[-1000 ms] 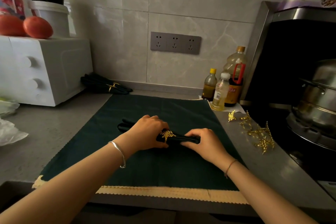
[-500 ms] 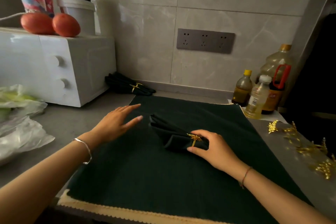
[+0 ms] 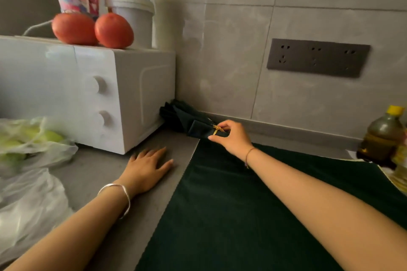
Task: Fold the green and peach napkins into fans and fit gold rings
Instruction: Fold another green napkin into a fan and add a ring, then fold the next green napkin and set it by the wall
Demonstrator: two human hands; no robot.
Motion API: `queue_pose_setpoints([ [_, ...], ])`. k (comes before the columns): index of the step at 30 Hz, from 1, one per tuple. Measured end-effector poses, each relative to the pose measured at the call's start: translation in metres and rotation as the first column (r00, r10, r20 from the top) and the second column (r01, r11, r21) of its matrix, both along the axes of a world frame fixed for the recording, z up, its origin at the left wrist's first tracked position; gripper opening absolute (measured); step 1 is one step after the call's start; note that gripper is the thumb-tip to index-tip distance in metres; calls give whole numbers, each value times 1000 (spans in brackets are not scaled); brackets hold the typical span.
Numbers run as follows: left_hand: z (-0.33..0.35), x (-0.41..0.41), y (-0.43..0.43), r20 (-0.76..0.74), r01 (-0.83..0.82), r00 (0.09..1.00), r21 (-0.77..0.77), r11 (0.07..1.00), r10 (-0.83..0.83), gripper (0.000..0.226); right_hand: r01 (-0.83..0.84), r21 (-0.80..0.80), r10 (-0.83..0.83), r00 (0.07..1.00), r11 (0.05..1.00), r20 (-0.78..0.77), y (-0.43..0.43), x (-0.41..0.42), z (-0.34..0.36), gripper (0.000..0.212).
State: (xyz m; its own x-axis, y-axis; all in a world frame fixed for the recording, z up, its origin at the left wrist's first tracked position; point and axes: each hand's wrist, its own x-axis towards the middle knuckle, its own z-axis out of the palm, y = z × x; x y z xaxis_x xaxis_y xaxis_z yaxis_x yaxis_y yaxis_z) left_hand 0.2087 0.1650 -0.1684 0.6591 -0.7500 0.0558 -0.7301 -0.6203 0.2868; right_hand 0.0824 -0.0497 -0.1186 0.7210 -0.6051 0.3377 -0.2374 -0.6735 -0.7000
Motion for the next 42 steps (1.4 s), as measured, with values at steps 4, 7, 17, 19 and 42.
queue_pose_setpoints([
  [4, -2, -1, 0, 29, 7, 1000, -18, 1000, -7, 67, 59, -6, -59, 998, 998, -2, -9, 57, -21, 41],
  [7, -5, 2, -1, 45, -3, 999, -24, 1000, 4, 67, 64, 18, -64, 998, 998, -13, -8, 88, -36, 43],
  [17, -1, -2, -1, 42, -13, 999, -16, 1000, 14, 65, 65, -152, -77, 994, 986, -76, 0, 88, -36, 57],
  [19, -1, -3, 0, 24, -9, 1000, -15, 1000, 9, 64, 36, -124, -42, 998, 992, -49, 0, 65, -31, 57],
  [42, 17, -283, 27, -112, 593, 805, 111, 797, -583, 87, -162, -83, 95, 847, 983, -523, 89, -384, -36, 70],
])
